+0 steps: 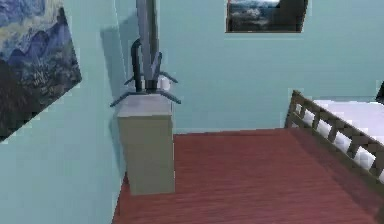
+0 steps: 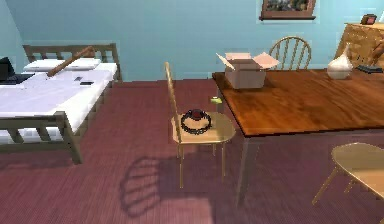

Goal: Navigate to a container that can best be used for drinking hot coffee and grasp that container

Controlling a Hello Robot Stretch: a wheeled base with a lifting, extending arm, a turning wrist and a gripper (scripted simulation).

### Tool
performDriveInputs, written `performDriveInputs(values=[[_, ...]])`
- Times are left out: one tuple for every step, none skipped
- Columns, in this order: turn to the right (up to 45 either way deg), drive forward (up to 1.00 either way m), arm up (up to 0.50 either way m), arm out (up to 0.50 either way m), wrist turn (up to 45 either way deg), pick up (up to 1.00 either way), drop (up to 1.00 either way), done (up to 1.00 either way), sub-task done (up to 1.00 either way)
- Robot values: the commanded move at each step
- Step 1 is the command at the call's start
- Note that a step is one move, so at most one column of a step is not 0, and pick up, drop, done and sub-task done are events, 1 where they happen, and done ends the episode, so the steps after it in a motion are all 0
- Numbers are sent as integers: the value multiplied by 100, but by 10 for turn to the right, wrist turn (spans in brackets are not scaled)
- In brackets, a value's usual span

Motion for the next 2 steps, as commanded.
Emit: performDriveInputs(values=[[0, 85, 0, 0, 0, 0, 0, 0, 0], [-450, 0, 0, 0, 0, 0, 0, 0, 0]])
